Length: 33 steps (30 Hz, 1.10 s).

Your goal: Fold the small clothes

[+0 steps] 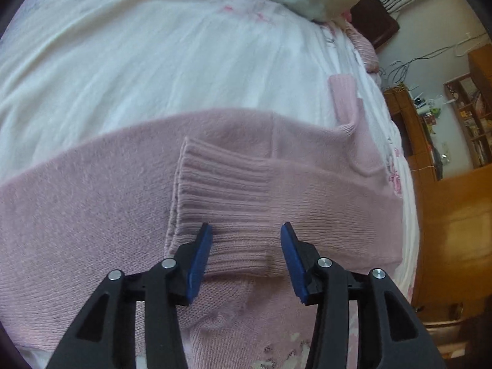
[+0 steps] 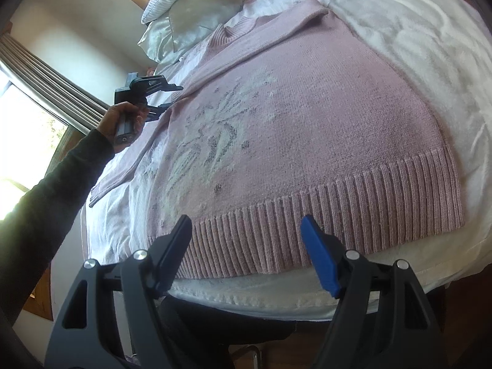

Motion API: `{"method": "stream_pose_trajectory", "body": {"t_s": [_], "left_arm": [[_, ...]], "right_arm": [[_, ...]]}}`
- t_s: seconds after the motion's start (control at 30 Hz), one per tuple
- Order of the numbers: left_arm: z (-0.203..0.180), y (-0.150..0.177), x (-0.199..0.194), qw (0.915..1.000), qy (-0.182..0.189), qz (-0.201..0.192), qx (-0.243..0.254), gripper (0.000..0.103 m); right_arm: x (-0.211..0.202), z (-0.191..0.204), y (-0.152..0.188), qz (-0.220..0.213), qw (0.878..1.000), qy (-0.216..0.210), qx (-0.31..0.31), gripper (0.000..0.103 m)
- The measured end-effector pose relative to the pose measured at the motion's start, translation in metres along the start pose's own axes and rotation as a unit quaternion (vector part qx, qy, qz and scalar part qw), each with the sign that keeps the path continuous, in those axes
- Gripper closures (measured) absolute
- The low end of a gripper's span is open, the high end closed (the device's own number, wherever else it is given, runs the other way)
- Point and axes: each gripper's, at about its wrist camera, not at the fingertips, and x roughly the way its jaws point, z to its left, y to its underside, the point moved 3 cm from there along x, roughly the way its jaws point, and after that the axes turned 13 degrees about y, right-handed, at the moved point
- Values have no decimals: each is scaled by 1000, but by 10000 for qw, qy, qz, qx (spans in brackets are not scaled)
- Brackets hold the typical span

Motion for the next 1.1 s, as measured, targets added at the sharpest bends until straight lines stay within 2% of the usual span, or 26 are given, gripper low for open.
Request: {"method": "stream_pose_trajectory", "body": {"t_s": [0.07,0.17,0.23,0.3,0.4,0.5,0.57,0.67,0.83,0.93,0.97,1.0,1.03,1.07,1.1], "left_arm": [[3,1,-12,9993,247,-162,-215,53],[6,7,-61,9966,509,-588,-263,20],[18,13,-113,9941,501,-951,-173,12],[43,22,-168,9916,324,-1222,-288,4],[96,39,-258,9853,-50,-1582,-640,4],[150,60,-345,9715,-477,-2105,-981,4],[181,69,-384,9627,-710,-2349,-1142,4],[223,79,-406,9548,-732,-2418,-1570,4],[261,86,-388,9560,-999,-2141,-1738,5],[263,88,-382,9567,-1173,-2051,-1701,12],[262,89,-381,9566,-1360,-1970,-1662,25],[258,89,-380,9573,-1552,-1869,-1570,47],[255,88,-378,9589,-1639,-1774,-1489,56],[255,89,-378,9611,-1606,-1692,-1475,73],[254,89,-376,9626,-1587,-1602,-1504,81]], "right_arm": [[-6,0,1,-18,10000,-17,3,28],[-14,-1,4,-94,9999,-4,-84,26],[-16,-2,6,-70,9999,-27,-85,25],[-19,-2,8,-38,9999,-106,-59,25],[-25,7,10,-105,9996,-212,-179,25],[-23,23,13,1,9991,-320,-295,25],[-20,35,17,81,9985,-365,-395,25],[-19,54,20,117,9977,-423,-515,24],[-16,74,27,190,9973,-370,-609,23],[-12,77,30,251,9973,-294,-624,23],[-11,77,30,273,9974,-290,-608,23],[-10,77,30,287,9974,-305,-587,23],[-9,78,30,296,9974,-326,-577,23],[-9,79,30,303,9973,-343,-576,23],[-8,80,30,300,9972,-369,-582,23]]}}
